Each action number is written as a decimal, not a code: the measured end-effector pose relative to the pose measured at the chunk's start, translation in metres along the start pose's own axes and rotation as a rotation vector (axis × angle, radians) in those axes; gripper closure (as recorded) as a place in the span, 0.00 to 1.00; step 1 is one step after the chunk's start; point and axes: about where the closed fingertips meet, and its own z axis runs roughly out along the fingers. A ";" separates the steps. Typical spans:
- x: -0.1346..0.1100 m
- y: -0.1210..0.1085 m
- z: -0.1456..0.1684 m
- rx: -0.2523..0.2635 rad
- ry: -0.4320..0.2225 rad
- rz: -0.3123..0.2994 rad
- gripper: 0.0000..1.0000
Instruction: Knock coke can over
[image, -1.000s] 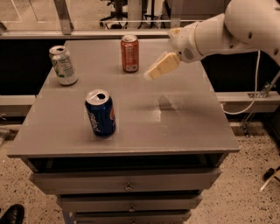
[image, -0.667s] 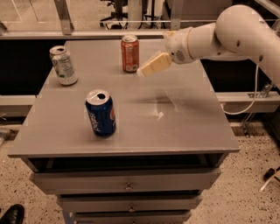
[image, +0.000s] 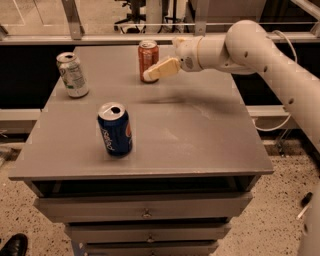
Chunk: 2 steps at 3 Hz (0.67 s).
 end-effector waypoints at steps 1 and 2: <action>-0.003 -0.004 0.019 -0.043 -0.028 0.005 0.00; -0.007 0.003 0.030 -0.106 -0.066 0.004 0.00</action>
Offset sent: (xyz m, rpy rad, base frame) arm 0.0100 0.0401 0.0002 0.1136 0.0044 0.1926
